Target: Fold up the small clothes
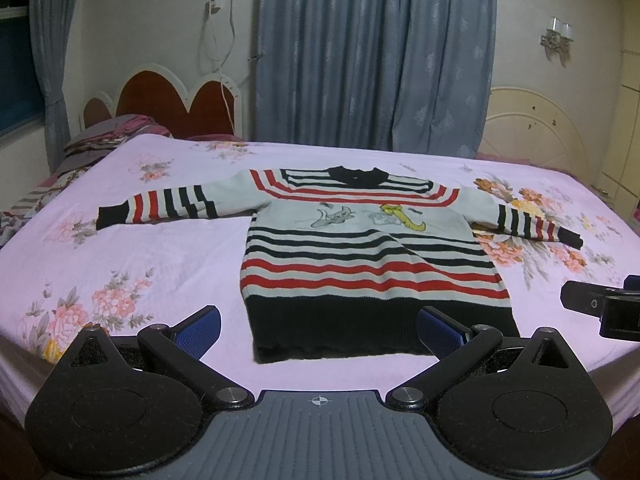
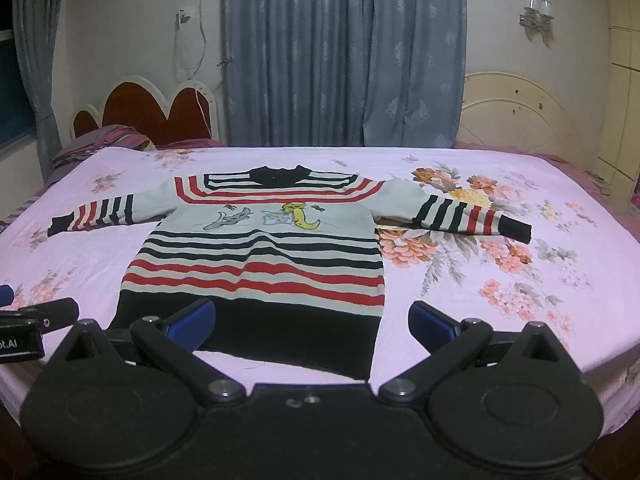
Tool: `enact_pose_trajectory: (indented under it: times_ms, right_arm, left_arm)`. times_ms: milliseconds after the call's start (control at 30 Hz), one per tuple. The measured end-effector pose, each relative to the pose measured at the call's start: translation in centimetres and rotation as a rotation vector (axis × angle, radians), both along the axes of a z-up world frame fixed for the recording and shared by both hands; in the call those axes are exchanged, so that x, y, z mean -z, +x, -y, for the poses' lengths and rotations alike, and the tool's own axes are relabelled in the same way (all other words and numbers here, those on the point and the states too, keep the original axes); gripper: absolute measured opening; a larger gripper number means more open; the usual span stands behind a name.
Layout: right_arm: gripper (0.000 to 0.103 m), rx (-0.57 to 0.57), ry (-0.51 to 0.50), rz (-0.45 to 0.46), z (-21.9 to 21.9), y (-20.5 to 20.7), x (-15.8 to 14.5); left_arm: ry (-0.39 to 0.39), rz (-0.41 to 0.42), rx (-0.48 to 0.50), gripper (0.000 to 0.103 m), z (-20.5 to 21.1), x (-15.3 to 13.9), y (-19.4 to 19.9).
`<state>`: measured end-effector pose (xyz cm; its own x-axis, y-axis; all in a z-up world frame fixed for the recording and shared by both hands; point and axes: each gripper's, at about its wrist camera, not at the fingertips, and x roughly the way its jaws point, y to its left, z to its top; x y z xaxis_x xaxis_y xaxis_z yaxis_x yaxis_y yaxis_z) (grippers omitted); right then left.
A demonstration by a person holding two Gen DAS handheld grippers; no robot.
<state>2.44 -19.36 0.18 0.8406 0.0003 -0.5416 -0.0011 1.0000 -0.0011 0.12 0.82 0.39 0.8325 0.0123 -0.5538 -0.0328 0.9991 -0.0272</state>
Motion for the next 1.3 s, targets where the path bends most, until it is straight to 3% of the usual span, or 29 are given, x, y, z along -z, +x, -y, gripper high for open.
enact_pose_trajectory:
  times_ms: [333, 600, 767, 1100, 1200, 1300]
  right_arm:
    - [0.102, 0.027, -0.005, 0.009, 0.3, 0.3, 0.1]
    - [0.102, 0.061, 0.006, 0.004, 1.6, 3.0, 1.2]
    - [0.102, 0.071, 0.018, 0.014, 3.5, 6.8, 1.6]
    - [0.102, 0.118, 0.024, -0.009, 9.8, 16.3, 2.4]
    - [0.102, 0.164, 0.046, -0.003, 12.9, 19.2, 3.1]
    - [0.101, 0.231, 0.126, 0.004, 17.6, 22.2, 4.3]
  left_arm:
    - [0.002, 0.010, 0.021, 0.103, -0.4, 0.0, 1.3]
    - [0.038, -0.002, 0.046, 0.103, 0.9, 0.6, 5.1]
    - [0.054, 0.005, 0.050, 0.103, 2.6, 0.9, 9.1]
    - [-0.019, -0.016, 0.049, 0.103, 7.4, 1.3, 20.3]
    - [-0.068, -0.051, 0.062, 0.103, 8.5, 2.5, 23.6]
    - [-0.078, -0.026, 0.055, 0.103, 10.0, 3.6, 26.5]
